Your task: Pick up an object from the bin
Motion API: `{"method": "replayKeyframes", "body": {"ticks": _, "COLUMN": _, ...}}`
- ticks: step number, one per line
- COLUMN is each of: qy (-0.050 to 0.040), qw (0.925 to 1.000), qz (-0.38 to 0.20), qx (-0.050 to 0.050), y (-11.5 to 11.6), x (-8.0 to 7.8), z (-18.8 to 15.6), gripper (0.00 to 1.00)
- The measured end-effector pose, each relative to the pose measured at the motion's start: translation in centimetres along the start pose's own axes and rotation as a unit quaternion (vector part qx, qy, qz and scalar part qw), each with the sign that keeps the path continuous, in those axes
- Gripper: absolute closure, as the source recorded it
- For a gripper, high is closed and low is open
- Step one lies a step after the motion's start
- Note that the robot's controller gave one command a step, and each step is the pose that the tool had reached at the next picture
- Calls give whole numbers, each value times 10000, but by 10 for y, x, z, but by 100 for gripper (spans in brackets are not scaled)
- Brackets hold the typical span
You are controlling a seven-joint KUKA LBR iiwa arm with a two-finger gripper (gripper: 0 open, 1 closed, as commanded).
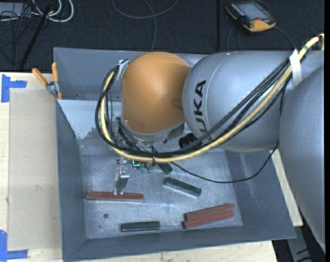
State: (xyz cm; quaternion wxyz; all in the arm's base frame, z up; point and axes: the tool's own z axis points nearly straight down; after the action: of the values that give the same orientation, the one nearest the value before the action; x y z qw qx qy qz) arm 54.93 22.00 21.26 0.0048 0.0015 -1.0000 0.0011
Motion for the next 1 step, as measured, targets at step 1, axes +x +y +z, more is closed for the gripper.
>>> {"method": "replayKeyframes", "body": {"ticks": 1, "qy": -39, "qw": 10000, "qz": 19, "qx": -9, "y": -1, "x": -2, "z": -5, "gripper": 0}}
